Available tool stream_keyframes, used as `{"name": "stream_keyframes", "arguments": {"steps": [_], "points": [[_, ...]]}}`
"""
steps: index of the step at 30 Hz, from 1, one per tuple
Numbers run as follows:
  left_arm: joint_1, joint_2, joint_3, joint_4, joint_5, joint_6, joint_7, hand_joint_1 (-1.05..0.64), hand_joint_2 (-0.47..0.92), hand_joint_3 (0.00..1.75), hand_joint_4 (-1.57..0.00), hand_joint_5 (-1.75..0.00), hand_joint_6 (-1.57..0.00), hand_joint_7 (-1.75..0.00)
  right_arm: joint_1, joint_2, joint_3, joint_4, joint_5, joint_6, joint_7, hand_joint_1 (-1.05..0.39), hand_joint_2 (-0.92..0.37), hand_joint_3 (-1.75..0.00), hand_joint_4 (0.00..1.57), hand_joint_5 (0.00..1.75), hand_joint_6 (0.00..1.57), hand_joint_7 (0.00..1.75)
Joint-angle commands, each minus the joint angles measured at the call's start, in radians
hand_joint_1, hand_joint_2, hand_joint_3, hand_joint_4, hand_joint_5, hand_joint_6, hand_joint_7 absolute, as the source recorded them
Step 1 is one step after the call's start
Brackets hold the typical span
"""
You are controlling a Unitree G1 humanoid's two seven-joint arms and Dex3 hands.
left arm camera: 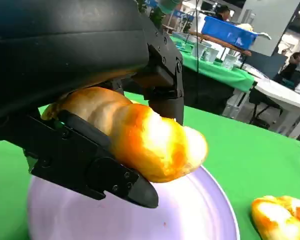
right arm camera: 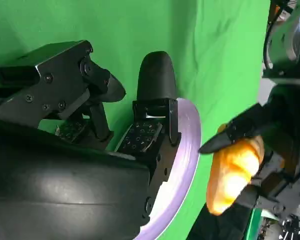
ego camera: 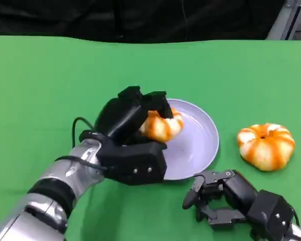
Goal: Grasp the bread from the table and place it into the plate.
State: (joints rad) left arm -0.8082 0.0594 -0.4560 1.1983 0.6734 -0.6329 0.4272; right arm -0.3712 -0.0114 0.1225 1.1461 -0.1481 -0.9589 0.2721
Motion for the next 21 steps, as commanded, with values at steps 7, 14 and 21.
{"name": "stream_keyframes", "arguments": {"steps": [7,14,21], "points": [[-0.063,-0.033,-0.047,0.043,0.009,0.045,-0.024,-0.07,0.87,0.01,-0.46,-1.66,-0.60,-1.36,0.007,-0.014,0.002,-0.006,-0.016,-0.004,-0.023,0.17,-0.60,-0.92,1.00,1.25,1.04,0.88],[-0.085,-0.043,-0.067,0.061,0.009,0.074,-0.071,-0.08,0.87,0.00,-0.45,-1.62,-0.64,-1.21,0.009,-0.010,0.002,-0.011,-0.013,-0.002,-0.021,0.17,-0.61,-0.91,0.99,1.24,1.03,0.88],[-0.092,-0.044,-0.068,0.084,-0.004,0.088,-0.109,-0.08,0.85,0.00,-0.48,-1.56,-0.68,-1.15,0.010,-0.006,0.001,-0.017,-0.009,0.009,-0.012,0.18,-0.65,-0.86,0.98,1.27,1.05,0.87]]}}
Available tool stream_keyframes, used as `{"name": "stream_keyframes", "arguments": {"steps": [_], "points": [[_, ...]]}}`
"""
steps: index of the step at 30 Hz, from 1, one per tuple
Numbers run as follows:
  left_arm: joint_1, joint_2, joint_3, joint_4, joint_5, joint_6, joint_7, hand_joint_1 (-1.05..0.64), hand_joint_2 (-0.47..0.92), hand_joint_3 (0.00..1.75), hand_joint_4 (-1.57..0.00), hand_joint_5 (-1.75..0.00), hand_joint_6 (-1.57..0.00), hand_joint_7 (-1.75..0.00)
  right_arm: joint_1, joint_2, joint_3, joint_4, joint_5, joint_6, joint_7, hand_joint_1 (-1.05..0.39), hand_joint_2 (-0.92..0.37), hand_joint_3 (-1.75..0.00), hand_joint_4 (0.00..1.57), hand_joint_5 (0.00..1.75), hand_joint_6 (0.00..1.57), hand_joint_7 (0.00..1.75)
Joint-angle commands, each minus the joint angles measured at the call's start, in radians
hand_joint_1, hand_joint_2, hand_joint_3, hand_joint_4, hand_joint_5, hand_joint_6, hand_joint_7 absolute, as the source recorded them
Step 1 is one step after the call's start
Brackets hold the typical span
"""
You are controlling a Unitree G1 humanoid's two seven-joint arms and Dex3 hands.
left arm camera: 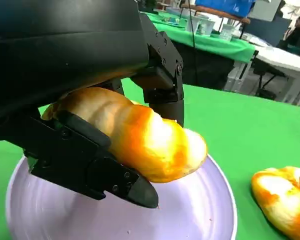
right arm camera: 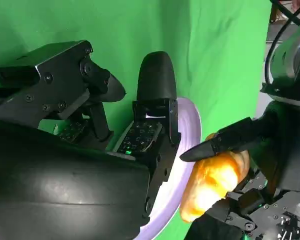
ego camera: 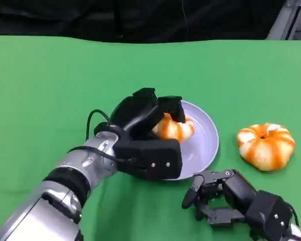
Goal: Grasp the bread from the table and place it into the plate.
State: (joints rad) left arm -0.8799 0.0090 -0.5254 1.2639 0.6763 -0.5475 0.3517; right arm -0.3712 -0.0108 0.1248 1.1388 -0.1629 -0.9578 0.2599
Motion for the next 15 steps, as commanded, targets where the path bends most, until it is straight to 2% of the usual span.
{"name": "stream_keyframes", "arguments": {"steps": [1,3,4,5,7,8,10,12,14,15], "points": [[-0.020,0.007,0.004,0.020,-0.009,0.003,-0.037,-0.08,0.85,0.00,-0.48,-1.55,-0.68,-1.15,0.010,-0.007,-0.002,-0.010,0.006,0.007,0.001,0.18,-0.65,-0.85,0.98,1.27,1.05,0.86],[-0.020,0.006,0.006,0.022,-0.012,0.006,-0.045,-0.09,0.85,0.00,-0.48,-1.55,-0.68,-1.15,0.009,-0.008,0.000,-0.009,0.001,0.001,-0.005,0.19,-0.65,-0.85,0.98,1.27,1.05,0.86],[-0.020,0.006,0.007,0.023,-0.012,0.009,-0.049,-0.10,0.84,0.00,-0.54,-1.39,-0.78,-0.88,0.009,-0.009,0.002,-0.008,-0.004,-0.003,-0.011,0.19,-0.65,-0.85,0.99,1.28,1.06,0.87],[-0.020,0.006,0.009,0.025,-0.014,0.012,-0.056,-0.12,0.84,0.00,-0.56,-1.28,-0.85,-0.69,0.008,-0.009,0.002,-0.007,-0.005,-0.007,-0.011,0.19,-0.64,-0.86,0.99,1.28,1.06,0.87],[-0.020,0.006,0.011,0.028,-0.016,0.016,-0.066,-0.15,0.84,0.00,-0.63,-0.94,-0.96,-0.31,0.007,-0.010,0.004,-0.007,-0.009,-0.011,-0.017,0.20,-0.64,-0.87,0.99,1.28,1.06,0.87],[-0.020,0.007,0.011,0.029,-0.015,0.015,-0.068,-0.17,0.84,0.00,-0.70,-0.69,-0.99,-0.15,0.007,-0.010,0.004,-0.007,-0.011,-0.013,-0.020,0.19,-0.63,-0.87,0.99,1.28,1.06,0.87],[-0.020,0.008,0.010,0.030,-0.013,0.013,-0.068,-0.20,0.85,0.00,-0.85,-0.30,-0.98,-0.03,0.007,-0.010,0.004,-0.007,-0.015,-0.014,-0.024,0.19,-0.63,-0.87,0.99,1.27,1.06,0.87],[-0.021,0.009,0.009,0.030,-0.011,0.014,-0.070,-0.21,0.85,0.00,-0.89,-0.19,-0.98,-0.01,0.008,-0.011,0.005,-0.009,-0.018,-0.009,-0.026,0.19,-0.63,-0.87,0.99,1.27,1.06,0.86],[-0.021,0.011,0.007,0.030,-0.009,0.019,-0.071,-0.38,0.91,0.07,-0.81,-0.07,-0.82,0.00,0.011,-0.010,0.005,-0.013,-0.016,-0.006,-0.024,0.19,-0.63,-0.87,0.99,1.27,1.05,0.86],[-0.021,0.011,0.006,0.030,-0.008,0.022,-0.073,-0.41,0.91,0.09,-0.79,-0.05,-0.79,0.00,0.011,-0.009,0.004,-0.013,-0.012,-0.005,-0.020,0.19,-0.63,-0.87,0.99,1.26,1.05,0.86]]}}
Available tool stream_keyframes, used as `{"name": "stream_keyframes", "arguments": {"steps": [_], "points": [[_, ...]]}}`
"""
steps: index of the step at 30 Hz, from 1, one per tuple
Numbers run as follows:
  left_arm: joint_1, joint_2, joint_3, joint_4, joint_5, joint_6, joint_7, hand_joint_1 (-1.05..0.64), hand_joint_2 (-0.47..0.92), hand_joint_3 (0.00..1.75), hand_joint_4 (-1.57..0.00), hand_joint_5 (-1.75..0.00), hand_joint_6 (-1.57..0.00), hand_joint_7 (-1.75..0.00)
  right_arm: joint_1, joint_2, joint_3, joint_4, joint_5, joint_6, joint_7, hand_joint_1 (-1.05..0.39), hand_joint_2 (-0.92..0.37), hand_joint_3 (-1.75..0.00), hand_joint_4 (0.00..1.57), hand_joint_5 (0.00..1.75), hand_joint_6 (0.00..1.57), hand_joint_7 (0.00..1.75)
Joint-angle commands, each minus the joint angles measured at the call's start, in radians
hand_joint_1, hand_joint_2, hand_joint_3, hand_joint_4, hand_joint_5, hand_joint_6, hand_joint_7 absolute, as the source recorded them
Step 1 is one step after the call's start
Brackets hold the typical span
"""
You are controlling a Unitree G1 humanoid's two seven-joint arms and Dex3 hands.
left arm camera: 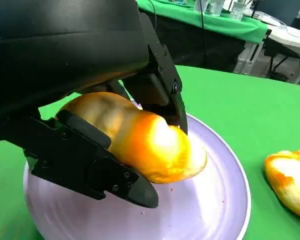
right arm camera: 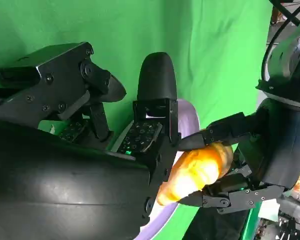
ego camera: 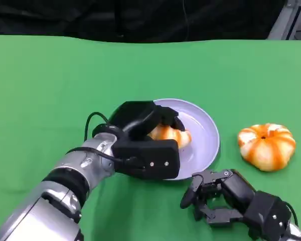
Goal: Grasp the bread from the table and place it into the plate.
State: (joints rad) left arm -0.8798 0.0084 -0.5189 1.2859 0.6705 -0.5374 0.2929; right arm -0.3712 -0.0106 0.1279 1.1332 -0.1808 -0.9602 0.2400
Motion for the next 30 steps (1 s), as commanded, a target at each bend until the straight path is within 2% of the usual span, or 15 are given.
{"name": "stream_keyframes", "arguments": {"steps": [1,5,8,11,20,24,30], "points": [[-0.021,0.012,-0.001,0.008,-0.001,0.013,-0.015,-0.48,0.92,0.15,-0.77,-0.02,-0.75,0.00,0.012,-0.008,-0.001,-0.007,0.008,-0.004,0.003,0.19,-0.64,-0.87,0.99,1.26,1.05,0.86],[-0.024,0.014,-0.012,0.007,0.009,0.022,-0.022,-0.67,0.92,0.52,-0.65,-0.01,-0.58,-0.01,0.012,-0.010,-0.001,-0.007,0.008,-0.006,0.002,0.19,-0.63,-0.88,0.99,1.26,1.05,0.86],[-0.027,0.015,0.001,0.005,-0.010,0.026,-0.070,-0.76,0.92,0.69,-0.56,0.00,-0.50,0.00,0.012,-0.007,-0.005,-0.003,0.018,-0.013,0.015,0.19,-0.63,-0.88,1.00,1.27,1.05,0.87],[-0.026,0.018,0.012,-0.001,-0.022,0.024,-0.099,-0.83,0.92,0.78,-0.48,0.00,-0.44,0.00,0.011,-0.008,-0.005,0.000,0.012,-0.023,0.009,0.19,-0.62,-0.88,1.00,1.28,1.06,0.87],[-0.027,0.030,0.026,-0.014,-0.047,0.004,-0.155,-0.99,0.92,0.90,-0.30,0.00,-0.31,0.00,0.006,-0.015,0.004,0.007,-0.009,-0.028,-0.016,0.18,-0.63,-0.87,1.00,1.26,1.07,0.86],[-0.027,0.035,0.033,-0.020,-0.057,-0.004,-0.172,-1.02,0.92,0.93,-0.25,0.00,-0.27,0.00,0.007,-0.010,0.000,0.004,0.005,-0.011,-0.002,0.20,-0.65,-0.86,1.00,1.27,1.07,0.86],[-0.026,0.039,0.054,-0.034,-0.077,-0.008,-0.205,-1.05,0.92,0.96,-0.21,0.00,-0.22,0.00,0.007,-0.010,-0.003,0.009,0.007,-0.026,0.003,0.20,-0.64,-0.85,0.99,1.28,1.07,0.88]]}}
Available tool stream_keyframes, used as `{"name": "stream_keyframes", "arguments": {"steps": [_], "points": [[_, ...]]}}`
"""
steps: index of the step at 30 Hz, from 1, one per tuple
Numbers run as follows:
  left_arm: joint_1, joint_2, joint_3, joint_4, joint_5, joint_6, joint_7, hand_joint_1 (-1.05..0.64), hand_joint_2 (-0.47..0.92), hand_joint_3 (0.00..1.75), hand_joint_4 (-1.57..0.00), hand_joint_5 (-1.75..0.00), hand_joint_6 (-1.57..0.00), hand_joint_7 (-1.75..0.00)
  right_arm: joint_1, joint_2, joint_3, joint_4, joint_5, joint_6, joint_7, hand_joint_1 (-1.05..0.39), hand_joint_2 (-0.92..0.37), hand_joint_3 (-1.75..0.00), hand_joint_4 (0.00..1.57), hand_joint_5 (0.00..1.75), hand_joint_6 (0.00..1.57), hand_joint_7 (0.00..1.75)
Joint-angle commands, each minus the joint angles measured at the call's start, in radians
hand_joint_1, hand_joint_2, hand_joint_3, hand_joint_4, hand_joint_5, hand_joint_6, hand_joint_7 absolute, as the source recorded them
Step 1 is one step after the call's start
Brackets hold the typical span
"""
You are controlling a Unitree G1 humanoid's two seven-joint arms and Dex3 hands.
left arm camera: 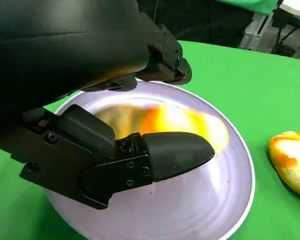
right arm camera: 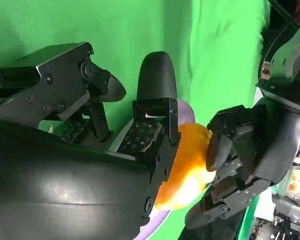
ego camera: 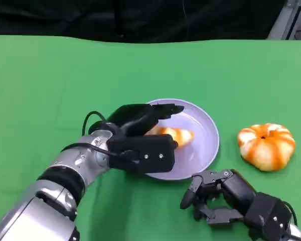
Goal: Grasp the bread from the table and place it into the plate.
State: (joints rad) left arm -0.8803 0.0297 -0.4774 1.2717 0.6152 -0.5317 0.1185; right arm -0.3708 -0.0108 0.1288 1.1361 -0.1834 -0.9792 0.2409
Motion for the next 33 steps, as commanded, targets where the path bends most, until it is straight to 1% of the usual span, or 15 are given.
{"name": "stream_keyframes", "arguments": {"steps": [1,5,14,20,23,29,33], "points": [[-0.024,0.018,0.013,-0.022,-0.023,-0.014,-0.032,-1.05,0.92,0.96,-0.21,0.00,-0.22,0.00,0.007,-0.010,-0.004,0.005,0.009,-0.005,0.001,0.19,-0.64,-0.85,0.99,1.28,1.07,0.89],[-0.025,0.019,0.009,-0.029,-0.022,-0.006,-0.037,-1.05,0.92,0.96,-0.19,0.00,-0.18,0.00,0.009,-0.009,-0.003,0.001,0.009,0.002,0.000,0.17,-0.63,-0.86,0.99,1.29,1.06,0.91],[-0.014,0.035,0.022,-0.052,-0.033,-0.029,-0.032,-1.05,0.92,0.94,-0.20,-0.01,-0.17,0.00,0.011,-0.002,-0.016,-0.007,0.040,0.025,0.039,0.21,-0.65,-0.85,0.97,1.30,1.03,0.93],[0.037,0.057,0.088,-0.085,-0.099,-0.096,-0.004,-0.99,0.92,0.87,-0.28,-0.03,-0.23,-0.02,0.015,-0.003,-0.011,-0.017,0.033,0.033,0.027,0.22,-0.66,-0.86,0.97,1.28,1.03,0.93],[0.072,0.074,0.118,-0.112,-0.126,-0.151,0.021,-0.94,0.92,0.84,-0.31,-0.03,-0.26,-0.03,0.017,-0.007,-0.007,-0.016,0.024,0.018,0.018,0.24,-0.66,-0.87,0.97,1.27,1.02,0.94],[0.134,0.092,0.167,-0.169,-0.168,-0.203,0.053,-0.95,0.92,0.80,-0.35,-0.04,-0.29,-0.02,0.014,-0.014,-0.005,-0.005,0.013,0.006,0.009,0.24,-0.66,-0.88,0.99,1.25,1.03,0.93],[0.189,0.096,0.209,-0.209,-0.211,-0.252,0.059,-0.93,0.92,0.76,-0.42,-0.04,-0.30,-0.02,0.017,-0.015,-0.005,-0.009,0.009,0.018,0.005,0.22,-0.66,-0.88,1.00,1.24,1.02,0.91]]}}
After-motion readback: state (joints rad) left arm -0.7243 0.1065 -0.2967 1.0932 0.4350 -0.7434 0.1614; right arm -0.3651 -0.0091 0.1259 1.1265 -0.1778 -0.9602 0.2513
